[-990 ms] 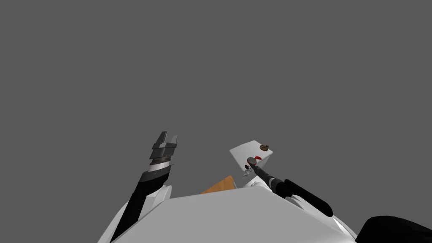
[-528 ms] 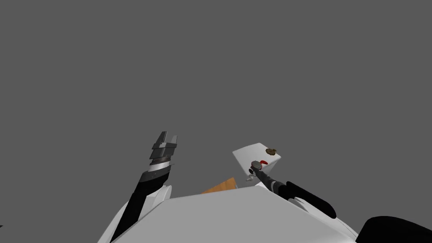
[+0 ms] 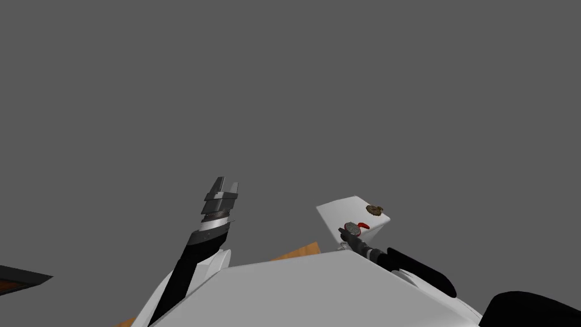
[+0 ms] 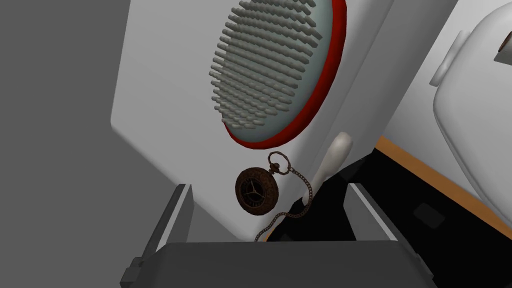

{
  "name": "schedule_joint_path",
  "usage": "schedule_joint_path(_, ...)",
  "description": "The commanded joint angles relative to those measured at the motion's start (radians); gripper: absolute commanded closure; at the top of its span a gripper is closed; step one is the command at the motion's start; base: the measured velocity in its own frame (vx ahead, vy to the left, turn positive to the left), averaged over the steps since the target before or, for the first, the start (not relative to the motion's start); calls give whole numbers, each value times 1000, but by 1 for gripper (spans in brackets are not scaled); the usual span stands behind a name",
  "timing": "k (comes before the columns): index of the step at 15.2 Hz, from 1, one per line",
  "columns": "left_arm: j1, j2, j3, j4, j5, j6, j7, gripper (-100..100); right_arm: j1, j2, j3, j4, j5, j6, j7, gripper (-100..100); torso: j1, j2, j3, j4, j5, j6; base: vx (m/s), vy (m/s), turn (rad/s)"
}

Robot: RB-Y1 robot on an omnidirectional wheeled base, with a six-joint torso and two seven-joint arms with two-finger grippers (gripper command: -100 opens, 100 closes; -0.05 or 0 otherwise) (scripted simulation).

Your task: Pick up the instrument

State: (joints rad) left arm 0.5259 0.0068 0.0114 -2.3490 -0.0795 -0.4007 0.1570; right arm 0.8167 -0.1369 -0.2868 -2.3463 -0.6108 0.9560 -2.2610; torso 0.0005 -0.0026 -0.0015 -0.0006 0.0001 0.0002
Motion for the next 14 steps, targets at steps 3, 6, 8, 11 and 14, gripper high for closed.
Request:
schedule_joint_path(3, 0, 0, 0, 0, 0, 0, 0, 0, -19, 15, 7, 42, 3, -18, 23, -100, 0, 0, 0, 0, 0, 0, 24, -4, -2)
schedule_joint_path(6, 0, 0, 0, 0, 0, 0, 0, 0, -25, 18, 9, 53, 4, -21, 28, -100, 0, -2, -1, 0, 0, 0, 40, -5, -14)
schedule_joint_path(8, 0, 0, 0, 0, 0, 0, 0, 0, -26, 19, 9, 56, 4, -24, 32, 100, 0, 0, 0, 0, 0, 0, 4, -2, -15)
schedule_joint_path(11, 0, 0, 0, 0, 0, 0, 0, 0, -23, 19, 8, 58, 5, -21, 32, 100, 2, -1, 0, 1, 1, -2, -2, -1, -5)
schedule_joint_path(14, 0, 0, 0, 0, 0, 0, 0, 0, -2, 3, 1, 6, 0, 0, -1, 100, 3, 0, 1, 2, 1, -3, -30, 11, 41)
